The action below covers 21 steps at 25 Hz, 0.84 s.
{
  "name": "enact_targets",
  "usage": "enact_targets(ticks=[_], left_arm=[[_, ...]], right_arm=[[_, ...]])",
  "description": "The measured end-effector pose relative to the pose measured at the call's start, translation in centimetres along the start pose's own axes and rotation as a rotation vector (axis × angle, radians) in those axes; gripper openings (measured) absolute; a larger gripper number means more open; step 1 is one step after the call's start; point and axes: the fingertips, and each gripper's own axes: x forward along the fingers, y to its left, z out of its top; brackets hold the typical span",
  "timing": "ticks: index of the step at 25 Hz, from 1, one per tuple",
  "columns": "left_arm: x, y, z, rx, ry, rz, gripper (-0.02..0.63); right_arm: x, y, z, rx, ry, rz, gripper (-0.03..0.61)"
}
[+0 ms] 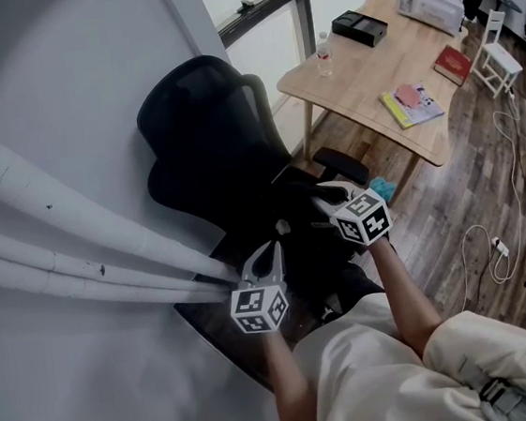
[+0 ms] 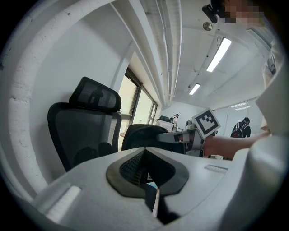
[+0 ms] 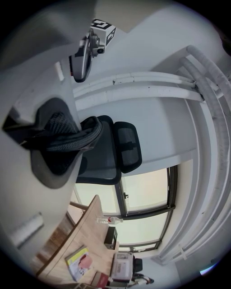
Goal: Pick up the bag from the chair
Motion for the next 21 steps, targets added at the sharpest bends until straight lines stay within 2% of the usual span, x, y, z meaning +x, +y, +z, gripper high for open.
enact_targets(ticks=[21], left_arm=[[0.2, -0.5, 0.2, 0.019, 0.009, -0.036, 0.008]], right_arm=[[0.2, 0.4, 1.1, -0.037, -0.012, 0.014, 0.063]])
